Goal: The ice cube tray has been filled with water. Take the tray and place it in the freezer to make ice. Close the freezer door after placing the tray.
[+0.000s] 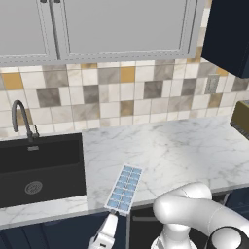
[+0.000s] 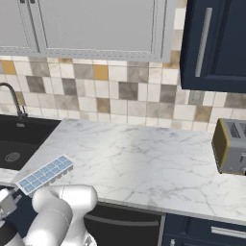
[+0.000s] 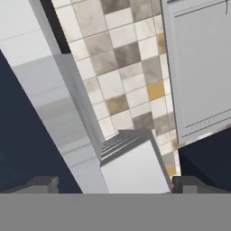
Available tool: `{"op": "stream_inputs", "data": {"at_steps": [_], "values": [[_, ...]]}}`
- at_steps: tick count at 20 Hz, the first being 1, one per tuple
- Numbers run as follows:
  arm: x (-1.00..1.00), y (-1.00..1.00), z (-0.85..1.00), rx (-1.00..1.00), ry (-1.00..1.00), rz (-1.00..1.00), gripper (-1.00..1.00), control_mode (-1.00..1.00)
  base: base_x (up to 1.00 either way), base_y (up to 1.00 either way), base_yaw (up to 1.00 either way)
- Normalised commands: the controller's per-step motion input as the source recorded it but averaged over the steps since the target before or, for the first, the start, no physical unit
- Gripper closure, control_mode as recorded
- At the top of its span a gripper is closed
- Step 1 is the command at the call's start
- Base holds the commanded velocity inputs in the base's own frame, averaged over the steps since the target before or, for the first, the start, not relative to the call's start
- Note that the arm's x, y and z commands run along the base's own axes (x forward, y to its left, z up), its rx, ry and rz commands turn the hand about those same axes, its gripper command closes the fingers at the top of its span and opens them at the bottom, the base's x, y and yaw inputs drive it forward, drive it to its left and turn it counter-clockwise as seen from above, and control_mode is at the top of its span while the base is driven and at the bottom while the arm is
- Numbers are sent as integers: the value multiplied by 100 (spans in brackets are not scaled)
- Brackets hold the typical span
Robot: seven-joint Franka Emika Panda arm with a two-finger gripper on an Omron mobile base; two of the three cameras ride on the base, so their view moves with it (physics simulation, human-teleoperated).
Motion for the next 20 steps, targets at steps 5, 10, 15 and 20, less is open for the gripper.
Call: {"op": "stream_inputs", "data": {"at_steps": [5, 10, 15, 20], "values": [[0, -8, 0, 0, 0, 0, -100, -100, 0, 0, 0], [0, -7, 2, 0, 0, 0, -100, -100, 0, 0, 0], [3, -6, 7, 0, 0, 0, -100, -100, 0, 0, 0], [6, -5, 13, 0, 0, 0, -100, -100, 0, 0, 0]]}}
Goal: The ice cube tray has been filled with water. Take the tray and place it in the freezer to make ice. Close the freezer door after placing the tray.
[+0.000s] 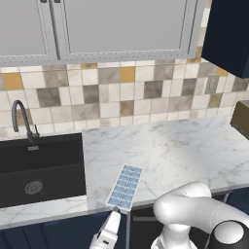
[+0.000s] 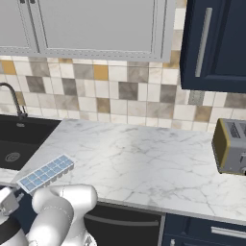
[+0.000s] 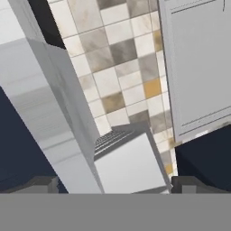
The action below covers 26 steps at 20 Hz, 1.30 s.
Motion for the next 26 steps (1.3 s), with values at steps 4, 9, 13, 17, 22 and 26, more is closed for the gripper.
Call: {"op": "stream_inputs", "data": {"at_steps": [4, 9, 13, 17, 22, 26], "values": [[0, 0, 12, 0, 1, 0, -100, -100, 0, 0, 0], [-1, 0, 4, 0, 0, 0, -100, -100, 0, 0, 0], [0, 0, 2, 1, 6, 0, -100, -100, 0, 0, 0], [4, -1, 0, 2, 9, 0, -100, -100, 0, 0, 0], [18, -11, 0, 2, 7, 0, -100, -100, 0, 0, 0], [23, -17, -3, 0, 1, 0, -100, -100, 0, 0, 0]]}}
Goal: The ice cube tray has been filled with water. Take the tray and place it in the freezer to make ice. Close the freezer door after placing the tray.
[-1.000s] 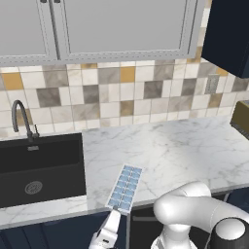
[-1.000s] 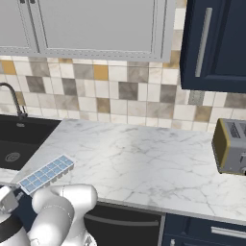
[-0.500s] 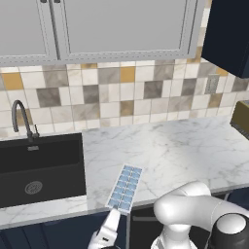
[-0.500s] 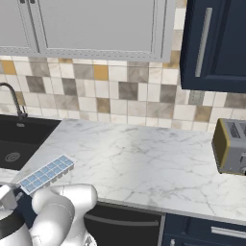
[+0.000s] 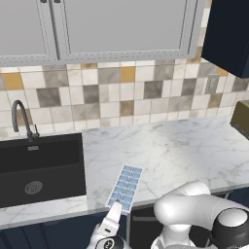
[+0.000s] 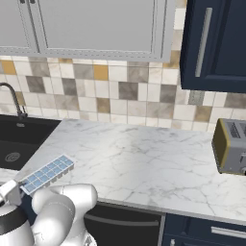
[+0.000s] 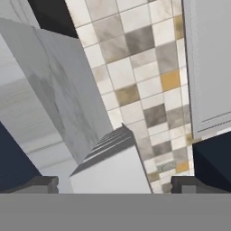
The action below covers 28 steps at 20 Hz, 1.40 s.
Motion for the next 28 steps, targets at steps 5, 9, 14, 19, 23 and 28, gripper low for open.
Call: {"op": "stream_inputs", "data": {"at_steps": [5, 9, 14, 19, 23, 28], "values": [[21, -11, -18, 0, 0, 0, -100, -100, 0, 0, 0], [7, -9, -10, 0, 0, 0, -100, -100, 0, 0, 0], [0, -6, 0, 0, 0, 0, 100, -100, 0, 0, 0], [0, 0, 1, 0, 0, 0, 100, -100, 0, 0, 0], [-12, 0, 52, 0, 0, 0, 100, -100, 0, 0, 0], [-9, 0, 93, 0, 2, 0, 100, -100, 0, 0, 0]]}}
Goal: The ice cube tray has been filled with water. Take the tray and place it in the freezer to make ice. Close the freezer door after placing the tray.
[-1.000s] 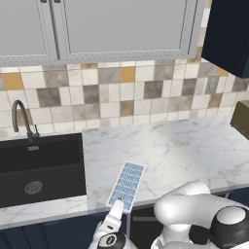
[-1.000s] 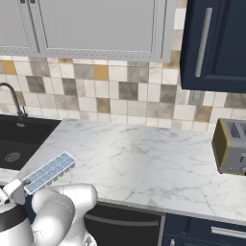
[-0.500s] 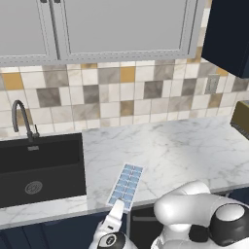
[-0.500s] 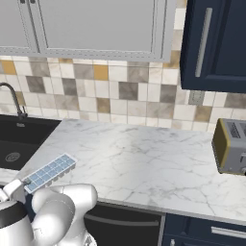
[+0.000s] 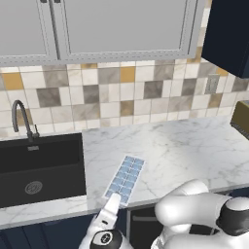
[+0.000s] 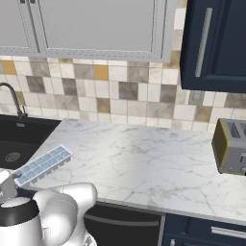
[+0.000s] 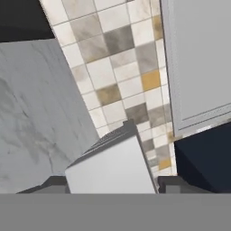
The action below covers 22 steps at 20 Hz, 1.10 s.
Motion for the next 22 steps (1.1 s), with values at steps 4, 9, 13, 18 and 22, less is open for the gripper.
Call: {"op": "stream_inputs", "data": {"at_steps": [4, 9, 13, 18, 22], "values": [[0, -20, 100, 0, 8, 0, 100, -100, 0, 0, 0], [0, -35, 97, 0, 2, -1, 100, -100, 0, 0, 0], [0, -48, 73, 0, 0, -4, 100, -100, 0, 0, 0], [0, -70, 68, -3, 0, -4, 100, -100, 0, 0, 0], [0, -68, 68, 0, 0, -3, 100, -100, 0, 0, 0]]}}
